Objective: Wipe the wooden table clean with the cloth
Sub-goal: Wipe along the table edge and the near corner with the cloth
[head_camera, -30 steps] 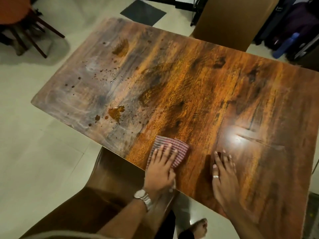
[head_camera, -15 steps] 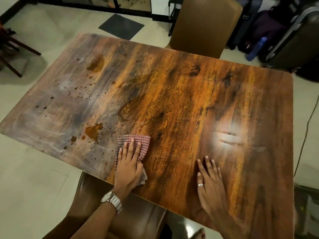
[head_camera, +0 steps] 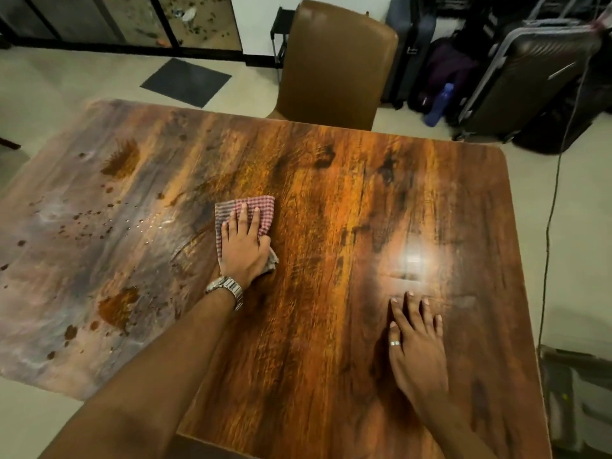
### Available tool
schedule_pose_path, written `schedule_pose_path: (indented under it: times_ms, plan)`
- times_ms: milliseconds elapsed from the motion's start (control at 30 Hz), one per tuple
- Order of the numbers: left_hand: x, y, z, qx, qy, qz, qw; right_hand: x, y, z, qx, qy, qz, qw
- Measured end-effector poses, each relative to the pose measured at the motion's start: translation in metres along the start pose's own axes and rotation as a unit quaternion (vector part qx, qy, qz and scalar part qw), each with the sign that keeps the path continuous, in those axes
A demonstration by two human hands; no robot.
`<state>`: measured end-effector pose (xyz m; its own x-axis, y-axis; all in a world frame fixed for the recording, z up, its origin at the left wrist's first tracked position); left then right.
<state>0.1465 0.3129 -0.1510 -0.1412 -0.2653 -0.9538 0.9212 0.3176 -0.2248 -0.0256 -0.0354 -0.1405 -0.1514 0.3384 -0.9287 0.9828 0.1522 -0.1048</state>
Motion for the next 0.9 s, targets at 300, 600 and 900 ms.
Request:
schedule_pose_path:
  times_ms: [300, 600, 900]
  plan:
    - [0.024, 0.011, 0.127, 0.039, 0.032, 0.003, 0.999, -0.01, 0.005, 0.018, 0.033, 0.035, 0.038, 0.998]
    - [0.108, -0.164, 0.349, 0.234, 0.03, -0.067, 0.969, -0.071, -0.083, 0.098, 0.129, 0.079, 0.149, 0.977]
    - [0.158, -0.347, 0.372, 0.346, 0.032, -0.116, 0.931, -0.096, -0.162, 0.143, 0.181, 0.108, 0.169, 0.963]
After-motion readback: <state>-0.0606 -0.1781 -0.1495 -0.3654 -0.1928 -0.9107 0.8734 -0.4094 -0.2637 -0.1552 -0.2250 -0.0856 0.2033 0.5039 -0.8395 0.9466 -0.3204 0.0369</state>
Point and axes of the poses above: each hand's wrist, its own y-axis towards the middle knuckle, its own x-axis out of the palm, z = x × y, the point moved 9 cm from there along y, towards the middle knuckle, and after that the axes turned 15 degrees about -x, right-handed, at the moved point
